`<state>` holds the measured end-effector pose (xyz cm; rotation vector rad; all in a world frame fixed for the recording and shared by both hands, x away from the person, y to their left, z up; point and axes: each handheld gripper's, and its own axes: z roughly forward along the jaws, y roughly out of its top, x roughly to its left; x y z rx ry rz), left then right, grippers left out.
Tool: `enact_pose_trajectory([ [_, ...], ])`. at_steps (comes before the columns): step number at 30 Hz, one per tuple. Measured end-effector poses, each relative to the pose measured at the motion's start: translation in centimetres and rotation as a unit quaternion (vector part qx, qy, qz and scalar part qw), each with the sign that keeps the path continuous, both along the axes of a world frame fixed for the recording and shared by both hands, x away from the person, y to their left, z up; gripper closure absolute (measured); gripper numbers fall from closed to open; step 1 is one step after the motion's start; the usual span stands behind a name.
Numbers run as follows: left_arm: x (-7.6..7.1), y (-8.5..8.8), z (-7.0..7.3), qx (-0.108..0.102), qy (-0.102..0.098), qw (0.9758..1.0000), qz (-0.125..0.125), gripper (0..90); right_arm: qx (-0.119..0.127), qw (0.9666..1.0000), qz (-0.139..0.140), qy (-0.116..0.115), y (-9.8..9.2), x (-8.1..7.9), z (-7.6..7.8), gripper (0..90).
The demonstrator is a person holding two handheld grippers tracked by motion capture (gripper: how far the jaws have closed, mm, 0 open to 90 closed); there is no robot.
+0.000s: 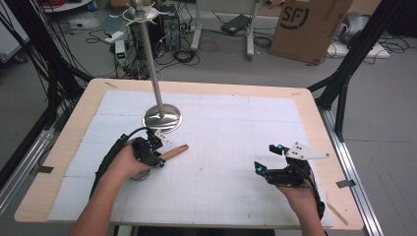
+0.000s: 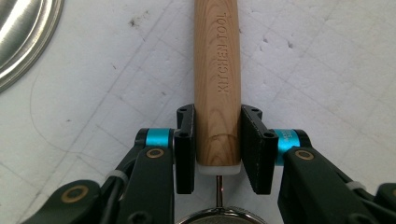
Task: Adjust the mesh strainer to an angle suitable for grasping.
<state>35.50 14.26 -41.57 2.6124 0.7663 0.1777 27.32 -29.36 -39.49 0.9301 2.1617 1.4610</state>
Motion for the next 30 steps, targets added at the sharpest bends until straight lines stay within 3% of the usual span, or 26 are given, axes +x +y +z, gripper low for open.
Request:
enact_pose_trajectory([
  [6,-0.4,0.2,0.0,-0.005,-0.012,0.9999,-0.012,68.9,0.001,1.0,-0.002,0.0,-0.2,0.0,0.0,14.8],
  [9,-0.8,0.3,0.4,-0.005,-0.027,0.9995,-0.014,69.0,0.001,1.0,-0.001,0.001,-0.1,0.0,-0.1,14.8],
  [13,-1.1,0.6,1.0,-0.02,-0.042,0.9989,-0.009,68.9,0.001,1.0,-0.001,0.001,0.0,0.1,-0.1,14.8],
  [16,-1.3,1.1,1.7,-0.041,-0.052,0.9977,-0.01,69.0,0.0,1.0,0.0,0.001,0.0,0.0,-0.1,14.8],
  [24,-2.1,1.9,3.2,-0.094,-0.078,0.9924,-0.011,69.0,-0.001,1.0,0.001,0.003,0.2,0.0,-0.1,14.7],
  [28,-2.5,2.5,4.1,-0.13,-0.087,0.9876,-0.012,68.9,-0.001,1.0,0.001,0.003,0.2,0.0,-0.1,14.8],
  [30,-2.6,2.8,4.5,-0.155,-0.089,0.9839,-0.011,68.9,-0.002,1.0,0.001,0.002,0.2,0.0,-0.1,14.8],
])
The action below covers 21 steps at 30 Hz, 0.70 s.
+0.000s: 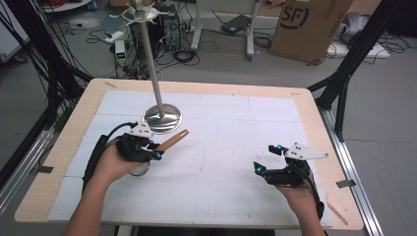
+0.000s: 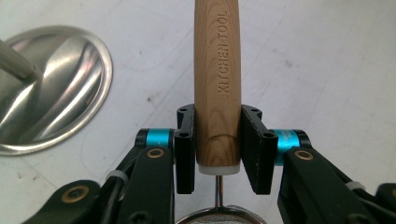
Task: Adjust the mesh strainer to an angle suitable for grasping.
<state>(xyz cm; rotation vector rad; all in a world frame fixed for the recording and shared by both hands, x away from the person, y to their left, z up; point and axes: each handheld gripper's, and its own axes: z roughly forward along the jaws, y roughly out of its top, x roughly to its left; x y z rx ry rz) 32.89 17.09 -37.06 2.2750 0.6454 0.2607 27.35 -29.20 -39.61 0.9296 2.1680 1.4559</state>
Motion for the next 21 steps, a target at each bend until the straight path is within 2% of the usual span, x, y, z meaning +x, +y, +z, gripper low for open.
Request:
enact_pose_trajectory([
  [3,-0.1,0.5,0.6,-0.037,0.0,0.9993,-0.005,68.9,0.0,1.0,0.0,0.0,0.0,0.0,0.0,14.8],
  [6,-0.3,1.1,1.1,-0.067,-0.003,0.9976,-0.014,69.0,0.001,1.0,0.001,0.001,0.0,0.0,0.0,14.8],
  [9,-0.4,1.5,1.7,-0.09,-0.006,0.9958,-0.019,68.9,0.0,1.0,0.0,0.0,0.1,0.0,0.0,14.8],
  [11,-0.4,1.8,2.1,-0.098,-0.01,0.9949,-0.023,68.9,0.001,1.0,0.0,0.001,0.1,0.0,0.0,14.8],
  [15,-0.3,2.6,3.2,-0.095,-0.025,0.9951,-0.015,68.9,-0.001,1.0,0.0,0.0,0.2,0.0,-0.1,14.8],
  [21,-0.2,4.1,5.3,-0.119,-0.044,0.9919,-0.005,68.9,-0.001,1.0,0.0,0.0,0.1,0.0,-0.1,14.8],
])
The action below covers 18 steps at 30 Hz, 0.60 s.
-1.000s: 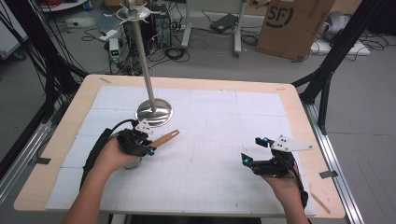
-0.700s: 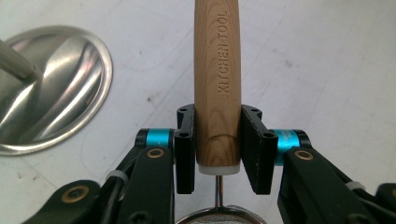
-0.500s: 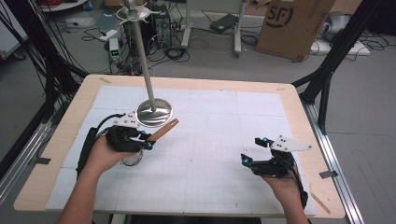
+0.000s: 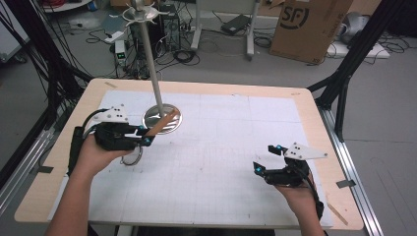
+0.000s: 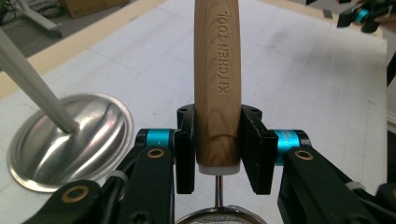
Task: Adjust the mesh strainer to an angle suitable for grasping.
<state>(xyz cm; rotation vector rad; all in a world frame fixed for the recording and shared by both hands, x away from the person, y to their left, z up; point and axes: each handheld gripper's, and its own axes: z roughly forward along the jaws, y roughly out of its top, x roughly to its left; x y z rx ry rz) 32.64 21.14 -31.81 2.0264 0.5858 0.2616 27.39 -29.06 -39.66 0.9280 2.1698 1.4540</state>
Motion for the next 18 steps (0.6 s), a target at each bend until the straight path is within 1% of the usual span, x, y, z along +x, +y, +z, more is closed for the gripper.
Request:
enact_pose_trajectory([
  [4,0.0,0.8,1.1,-0.001,-0.012,0.9999,0.011,68.9,-0.001,1.0,0.0,0.0,0.0,0.0,0.0,14.8],
  [6,0.0,1.2,1.6,-0.012,-0.015,0.9998,0.01,68.9,0.0,1.0,0.0,-0.001,0.0,0.0,0.0,14.8],
  [12,-0.3,1.7,2.5,-0.013,-0.025,0.9995,0.012,68.9,0.0,1.0,0.001,-0.001,0.1,0.0,0.0,14.8],
  [15,-0.5,2.0,2.8,-0.02,-0.028,0.9993,0.012,68.9,0.001,1.0,0.002,0.001,0.2,0.0,0.0,14.7],
  [18,-0.6,2.3,3.2,-0.031,-0.032,0.999,0.008,68.9,0.003,1.0,0.003,0.001,0.2,0.0,0.1,14.8],
])
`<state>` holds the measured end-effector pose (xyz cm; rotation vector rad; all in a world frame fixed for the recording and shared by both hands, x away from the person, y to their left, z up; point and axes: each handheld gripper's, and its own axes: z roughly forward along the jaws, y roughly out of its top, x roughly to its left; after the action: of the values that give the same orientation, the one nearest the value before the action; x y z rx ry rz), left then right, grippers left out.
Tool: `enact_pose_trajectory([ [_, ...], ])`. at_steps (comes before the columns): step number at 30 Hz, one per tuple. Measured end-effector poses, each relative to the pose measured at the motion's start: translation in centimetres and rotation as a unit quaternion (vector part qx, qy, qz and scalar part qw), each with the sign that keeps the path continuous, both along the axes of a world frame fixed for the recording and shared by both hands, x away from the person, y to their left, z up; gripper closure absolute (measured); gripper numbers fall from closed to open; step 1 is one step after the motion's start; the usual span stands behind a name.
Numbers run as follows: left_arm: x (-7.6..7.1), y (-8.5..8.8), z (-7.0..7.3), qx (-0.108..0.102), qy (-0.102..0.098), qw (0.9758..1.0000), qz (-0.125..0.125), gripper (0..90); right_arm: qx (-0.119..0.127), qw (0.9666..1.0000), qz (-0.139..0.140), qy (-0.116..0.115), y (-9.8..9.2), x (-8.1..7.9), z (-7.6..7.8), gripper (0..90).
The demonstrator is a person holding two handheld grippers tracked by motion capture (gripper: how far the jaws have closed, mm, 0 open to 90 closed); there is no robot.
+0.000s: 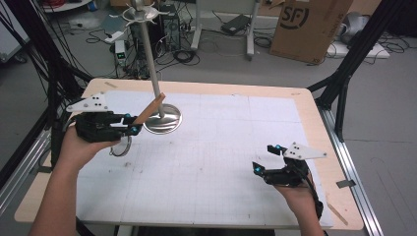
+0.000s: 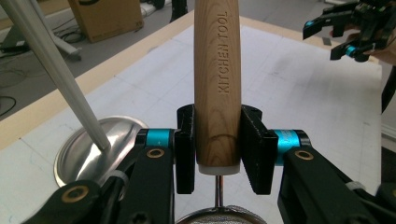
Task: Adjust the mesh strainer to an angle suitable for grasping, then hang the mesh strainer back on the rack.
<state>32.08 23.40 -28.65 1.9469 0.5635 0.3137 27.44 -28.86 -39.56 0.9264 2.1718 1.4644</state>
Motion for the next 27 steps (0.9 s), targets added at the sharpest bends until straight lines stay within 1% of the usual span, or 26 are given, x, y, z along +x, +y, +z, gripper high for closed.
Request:
enact_pose_trajectory([
  [1,0.0,0.0,0.1,-0.005,-0.001,1.0,-0.002,68.8,0.0,1.0,-0.002,0.0,0.0,0.0,0.0,14.8],
  [2,-0.1,0.1,0.2,-0.006,-0.002,1.0,-0.003,68.9,0.003,1.0,-0.003,-0.001,-0.1,0.0,0.1,14.8],
  [3,-0.1,0.1,0.3,-0.007,-0.006,1.0,-0.005,68.9,0.003,1.0,-0.001,0.001,-0.1,0.1,0.1,14.8],
  [5,-0.1,0.1,0.6,-0.008,-0.009,0.9999,-0.005,68.9,0.002,1.0,-0.003,-0.003,-0.2,0.2,0.1,14.8],
  [7,-0.2,0.2,0.8,-0.009,-0.012,0.9999,-0.007,68.9,0.004,1.0,-0.005,0.001,-0.2,0.1,0.2,14.8],
  [8,-0.2,0.2,1.0,-0.009,-0.014,0.9998,-0.007,68.9,0.005,1.0,-0.005,-0.004,-0.2,0.2,0.2,14.8],
  [12,-0.5,0.5,1.6,-0.013,-0.023,0.9996,-0.008,68.9,0.006,1.0,0.0,-0.005,-0.2,0.2,0.5,14.8],
  [13,-0.5,0.5,1.8,-0.017,-0.026,0.9995,-0.01,68.9,0.005,1.0,0.001,-0.007,-0.1,0.3,0.4,14.8],
  [16,-0.4,0.8,2.3,-0.025,-0.034,0.9991,-0.007,68.9,0.007,1.0,-0.001,-0.003,-0.2,0.2,0.4,14.7],
  [19,-0.3,1.0,2.6,-0.038,-0.04,0.9985,-0.007,68.9,0.007,1.0,0.0,-0.005,-0.3,0.1,0.4,14.7],
  [22,-0.1,1.2,2.9,-0.046,-0.044,0.9979,-0.001,68.9,0.007,1.0,0.0,-0.005,-0.3,0.0,0.5,14.8],
  [25,0.0,1.6,3.1,-0.049,-0.051,0.9974,0.006,68.8,0.002,1.0,0.002,-0.008,-0.2,0.0,0.5,14.8],
  [27,0.1,1.8,3.3,-0.052,-0.055,0.997,0.013,68.9,0.005,0.9999,0.002,-0.008,-0.1,-0.1,0.6,14.7],
])
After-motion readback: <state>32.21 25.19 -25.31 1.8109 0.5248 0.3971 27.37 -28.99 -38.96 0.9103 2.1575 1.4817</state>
